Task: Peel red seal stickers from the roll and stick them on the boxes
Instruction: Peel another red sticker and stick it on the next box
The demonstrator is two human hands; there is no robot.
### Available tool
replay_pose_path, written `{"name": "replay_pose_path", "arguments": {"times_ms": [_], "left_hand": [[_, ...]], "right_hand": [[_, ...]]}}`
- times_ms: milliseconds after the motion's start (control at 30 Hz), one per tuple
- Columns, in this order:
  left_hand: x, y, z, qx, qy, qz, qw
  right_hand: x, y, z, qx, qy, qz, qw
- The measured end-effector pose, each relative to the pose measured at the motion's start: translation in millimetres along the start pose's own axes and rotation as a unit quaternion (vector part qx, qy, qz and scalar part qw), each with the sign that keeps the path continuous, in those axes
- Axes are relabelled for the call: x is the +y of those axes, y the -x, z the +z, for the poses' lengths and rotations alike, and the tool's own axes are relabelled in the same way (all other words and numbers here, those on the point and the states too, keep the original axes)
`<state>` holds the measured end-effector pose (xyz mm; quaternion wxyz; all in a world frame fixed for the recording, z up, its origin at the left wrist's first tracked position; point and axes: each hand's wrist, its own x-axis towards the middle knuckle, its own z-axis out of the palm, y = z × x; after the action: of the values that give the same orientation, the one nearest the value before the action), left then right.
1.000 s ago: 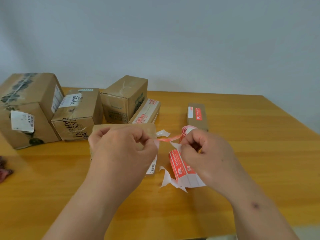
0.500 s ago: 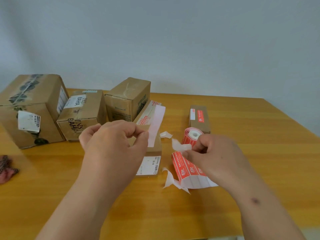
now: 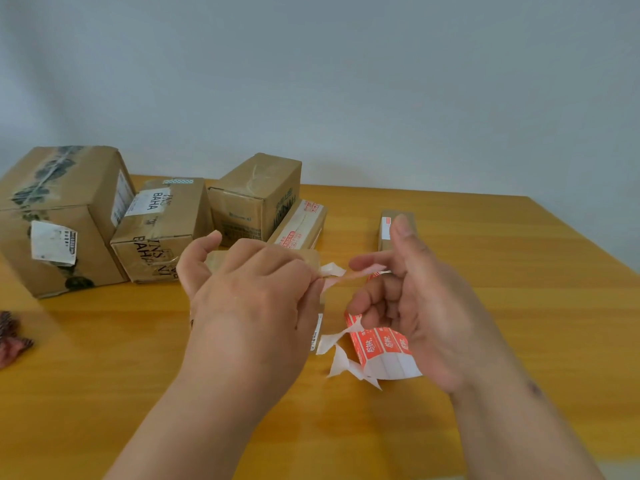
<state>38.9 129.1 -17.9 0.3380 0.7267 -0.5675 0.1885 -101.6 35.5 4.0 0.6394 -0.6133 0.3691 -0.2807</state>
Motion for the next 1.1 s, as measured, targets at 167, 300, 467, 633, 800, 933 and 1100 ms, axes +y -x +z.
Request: {"name": "replay_pose_path", "arguments": {"times_ms": [167,300,467,633,800,933,1100], "left_hand": [[-3,2,2,-0.012,0.027,0.008,1.0],[-1,-6,-17,-0.086,0.236,-0.182,0.951],[-7,-7,-29,-0.101,0.376,-0.231,0.892],[-6,-8,-23,-0.206,0.493,-0.192,0.823],[-13,-7,-19,-0.128,0.394,-0.209,0.886],[-13,-12,-26,-0.119,0.349,-0.217,0.904],[-25,-20,-30,-0.128,0.294,-0.228,0.92]], "right_hand": [[2,-1,0,-0.006,0.01,-0.058,0.998],[-2,3,-5,0.002,0.08,-0.109,0.991],[-10,10,-7,-0.038,0.153,-0.184,0.97],[-13,14,5,-0.116,0.214,-0.195,0.95],[-11,5,8,-0.071,0.237,-0.12,0.962],[-13,-4,15,-0.039,0.251,-0.119,0.96],[-15,-18,30,-0.013,0.322,-0.15,0.935]]}}
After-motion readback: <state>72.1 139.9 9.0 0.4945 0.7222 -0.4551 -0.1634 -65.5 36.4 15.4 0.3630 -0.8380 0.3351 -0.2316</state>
